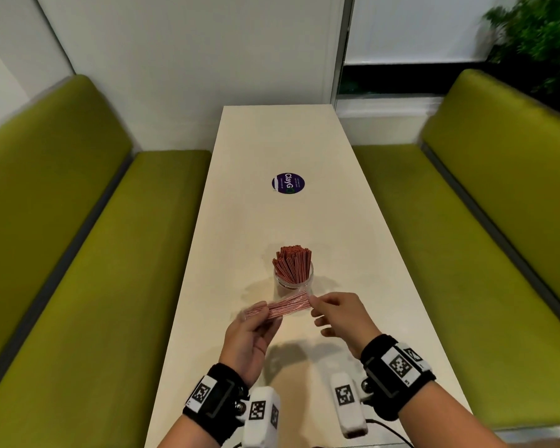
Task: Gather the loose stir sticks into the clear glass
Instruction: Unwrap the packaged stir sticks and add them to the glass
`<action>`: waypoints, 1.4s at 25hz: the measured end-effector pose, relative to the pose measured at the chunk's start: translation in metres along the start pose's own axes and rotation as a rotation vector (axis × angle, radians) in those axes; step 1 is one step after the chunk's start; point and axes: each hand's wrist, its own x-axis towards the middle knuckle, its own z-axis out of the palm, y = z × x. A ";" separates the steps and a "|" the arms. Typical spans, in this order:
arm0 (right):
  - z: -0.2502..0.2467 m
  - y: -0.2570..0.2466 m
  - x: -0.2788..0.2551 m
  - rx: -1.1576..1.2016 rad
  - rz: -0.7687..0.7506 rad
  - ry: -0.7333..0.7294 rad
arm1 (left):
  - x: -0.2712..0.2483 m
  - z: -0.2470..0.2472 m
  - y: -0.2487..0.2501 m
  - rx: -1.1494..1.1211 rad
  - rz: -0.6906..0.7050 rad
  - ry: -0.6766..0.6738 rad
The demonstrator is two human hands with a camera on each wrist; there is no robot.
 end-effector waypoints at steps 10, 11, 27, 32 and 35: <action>0.000 -0.034 -0.024 -0.299 -0.409 0.117 | -0.005 -0.008 0.000 -0.290 -0.155 0.027; 0.000 -0.039 -0.029 -0.289 -0.432 0.108 | -0.004 -0.009 0.000 -0.307 -0.164 0.033; -0.052 -0.076 -0.047 0.248 -0.505 -0.019 | -0.005 0.019 -0.020 -0.114 -0.216 0.100; -0.083 -0.073 -0.040 0.474 -0.467 0.047 | 0.009 0.021 -0.015 0.134 0.017 0.095; -0.103 -0.062 -0.031 0.514 -0.452 0.171 | 0.016 0.032 0.001 0.396 0.224 0.091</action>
